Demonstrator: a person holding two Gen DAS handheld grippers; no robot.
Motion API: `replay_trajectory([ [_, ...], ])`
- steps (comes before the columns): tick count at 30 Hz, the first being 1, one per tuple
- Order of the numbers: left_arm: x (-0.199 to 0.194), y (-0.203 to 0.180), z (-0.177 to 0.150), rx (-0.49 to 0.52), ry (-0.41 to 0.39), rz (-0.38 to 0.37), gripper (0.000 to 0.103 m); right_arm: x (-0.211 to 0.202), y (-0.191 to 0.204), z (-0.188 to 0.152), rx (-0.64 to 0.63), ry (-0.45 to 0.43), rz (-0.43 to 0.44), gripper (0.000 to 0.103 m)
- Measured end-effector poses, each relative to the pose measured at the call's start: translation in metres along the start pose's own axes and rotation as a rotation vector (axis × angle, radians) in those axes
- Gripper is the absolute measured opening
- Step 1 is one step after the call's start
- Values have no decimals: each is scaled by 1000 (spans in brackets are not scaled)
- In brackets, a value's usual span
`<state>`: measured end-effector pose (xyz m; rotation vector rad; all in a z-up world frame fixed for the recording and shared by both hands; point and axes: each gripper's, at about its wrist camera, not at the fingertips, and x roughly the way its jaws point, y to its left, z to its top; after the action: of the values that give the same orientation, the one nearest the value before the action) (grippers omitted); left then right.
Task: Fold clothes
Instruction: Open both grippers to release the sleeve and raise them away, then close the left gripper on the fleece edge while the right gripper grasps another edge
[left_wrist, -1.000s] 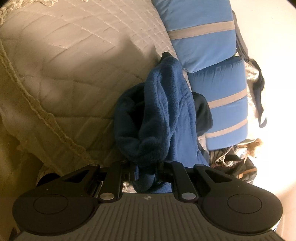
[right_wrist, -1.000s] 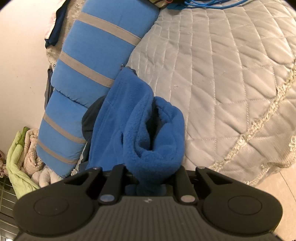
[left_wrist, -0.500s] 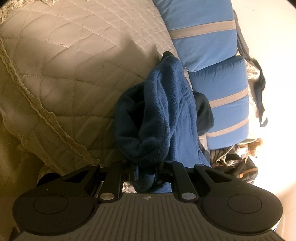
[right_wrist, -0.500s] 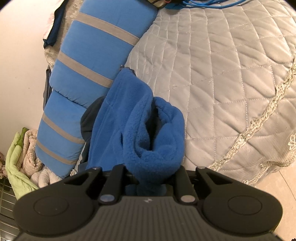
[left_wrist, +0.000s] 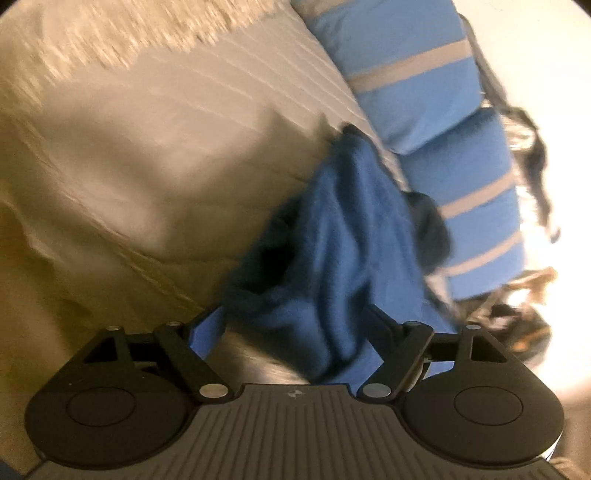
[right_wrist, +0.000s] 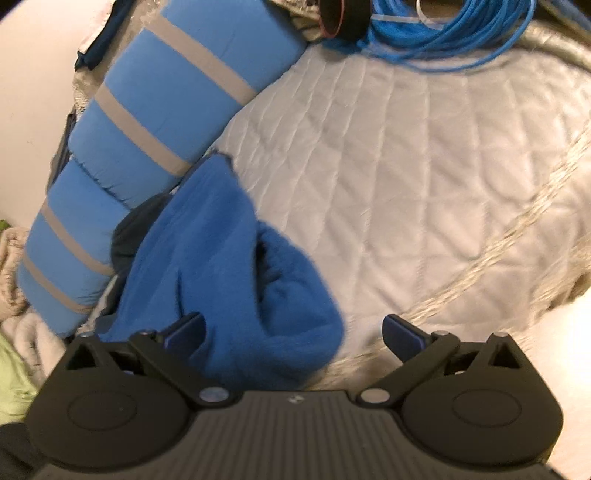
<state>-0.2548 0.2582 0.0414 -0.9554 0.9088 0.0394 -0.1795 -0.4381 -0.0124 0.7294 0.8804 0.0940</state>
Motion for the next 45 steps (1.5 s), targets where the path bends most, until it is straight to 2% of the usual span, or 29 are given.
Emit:
replay_trajectory([
  [3, -21, -14, 1, 127, -71, 88, 81, -9, 3, 5, -52, -34, -28, 102],
  [4, -26, -19, 2, 166, -85, 94, 81, -12, 6, 9, -76, -42, -29, 102],
  [10, -53, -46, 22, 256, -137, 111, 81, -31, 30, 30, -221, -92, -36, 102],
  [12, -61, -62, 27, 298, -159, 118, 81, -38, 48, 39, -296, -97, -27, 102],
  [16, -72, -102, 34, 443, -200, 147, 81, -52, 88, 57, -436, -128, -26, 102],
  [20, -77, -140, 49, 555, -224, 157, 81, -61, 122, 80, -496, -133, -2, 102],
  [26, -93, -187, 76, 613, -253, 111, 81, -74, 162, 120, -528, -175, 17, 102],
  [31, -107, -213, 94, 670, -269, 80, 81, -83, 176, 153, -487, -234, 9, 102],
  [36, -101, -214, 113, 670, -287, 90, 81, -90, 171, 181, -422, -253, 38, 102],
  [39, -88, -206, 129, 646, -274, 113, 81, -84, 168, 189, -436, -249, 6, 102],
  [45, -46, -181, 157, 618, -207, 147, 81, -54, 158, 195, -478, -186, -19, 102],
])
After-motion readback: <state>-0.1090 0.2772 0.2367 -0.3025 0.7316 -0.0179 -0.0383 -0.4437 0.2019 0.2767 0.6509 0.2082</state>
